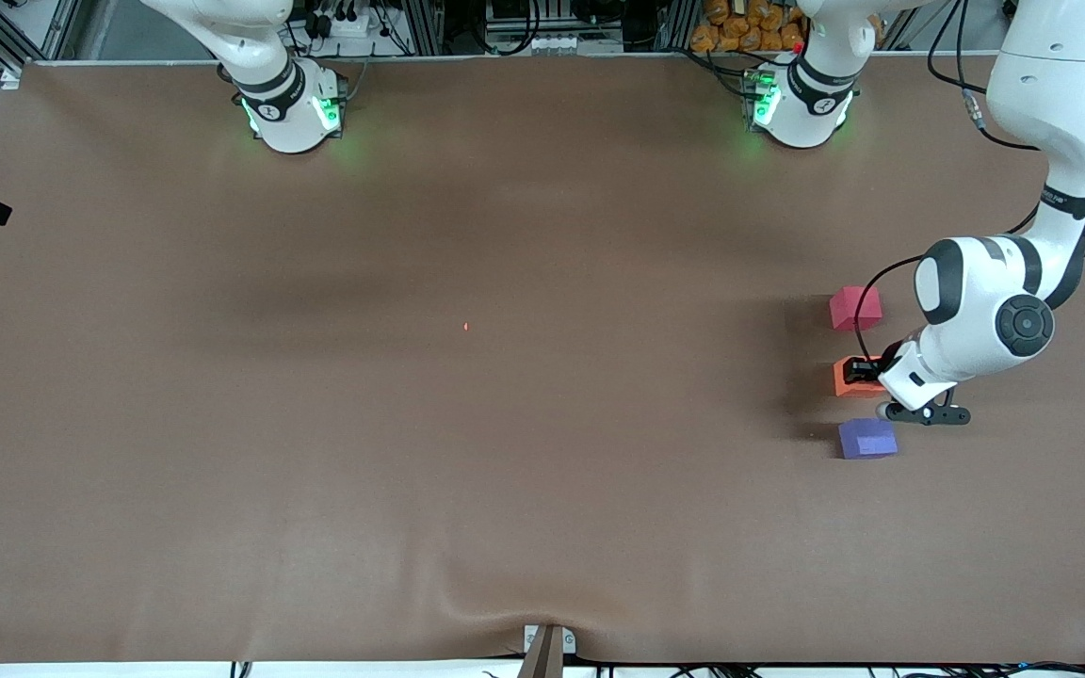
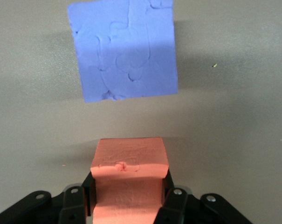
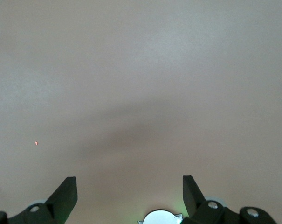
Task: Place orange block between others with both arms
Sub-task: 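Lower the orange cube between the pink and blue cubes, open the left gripper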
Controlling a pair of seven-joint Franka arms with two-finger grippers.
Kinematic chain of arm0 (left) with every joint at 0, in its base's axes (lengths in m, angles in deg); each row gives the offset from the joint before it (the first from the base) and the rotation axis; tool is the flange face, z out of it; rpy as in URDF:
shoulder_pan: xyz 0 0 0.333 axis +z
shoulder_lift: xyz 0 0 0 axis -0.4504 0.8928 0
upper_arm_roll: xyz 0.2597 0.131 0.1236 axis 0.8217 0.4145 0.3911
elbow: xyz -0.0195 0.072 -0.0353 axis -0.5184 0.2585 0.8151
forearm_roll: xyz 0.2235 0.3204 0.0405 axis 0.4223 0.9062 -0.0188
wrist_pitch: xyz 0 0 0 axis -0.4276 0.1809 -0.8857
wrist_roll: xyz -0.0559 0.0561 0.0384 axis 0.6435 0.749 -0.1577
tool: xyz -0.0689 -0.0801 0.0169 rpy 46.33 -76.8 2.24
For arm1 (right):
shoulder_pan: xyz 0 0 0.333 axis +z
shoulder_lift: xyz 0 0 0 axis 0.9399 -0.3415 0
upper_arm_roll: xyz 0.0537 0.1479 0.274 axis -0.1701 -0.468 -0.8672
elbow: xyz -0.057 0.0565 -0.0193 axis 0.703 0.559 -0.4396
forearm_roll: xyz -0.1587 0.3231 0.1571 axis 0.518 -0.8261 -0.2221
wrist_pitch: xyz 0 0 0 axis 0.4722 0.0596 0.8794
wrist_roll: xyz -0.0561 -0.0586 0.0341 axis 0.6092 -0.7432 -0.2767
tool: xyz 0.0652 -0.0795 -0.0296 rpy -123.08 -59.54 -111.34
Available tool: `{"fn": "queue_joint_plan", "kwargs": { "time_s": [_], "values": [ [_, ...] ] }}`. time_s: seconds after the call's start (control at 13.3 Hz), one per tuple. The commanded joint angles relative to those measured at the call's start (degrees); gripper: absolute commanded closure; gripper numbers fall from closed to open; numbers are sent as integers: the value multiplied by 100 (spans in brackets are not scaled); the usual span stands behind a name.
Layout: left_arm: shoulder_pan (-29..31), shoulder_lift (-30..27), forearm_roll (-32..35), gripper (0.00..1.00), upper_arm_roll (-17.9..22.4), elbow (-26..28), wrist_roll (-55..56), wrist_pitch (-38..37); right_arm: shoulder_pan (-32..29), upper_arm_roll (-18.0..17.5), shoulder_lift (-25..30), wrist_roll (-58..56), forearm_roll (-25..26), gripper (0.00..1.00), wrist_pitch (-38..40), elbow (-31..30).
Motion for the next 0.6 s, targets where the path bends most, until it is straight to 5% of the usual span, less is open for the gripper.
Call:
{"fn": "queue_joint_plan", "kwargs": {
  "time_s": [0.0,0.07,0.52],
  "values": [
    [39,53,-31,74,-51,28,63,151,-36,-86,40,35,-92,0,72,-21],
    [39,53,-31,1,-51,2,72,151,-9,-86,31,53,-92,0,72,-30],
    [48,-184,-22,0,-51,-253,46,63,-9,-77,4,62,-92,0,37,-21]
  ]
}}
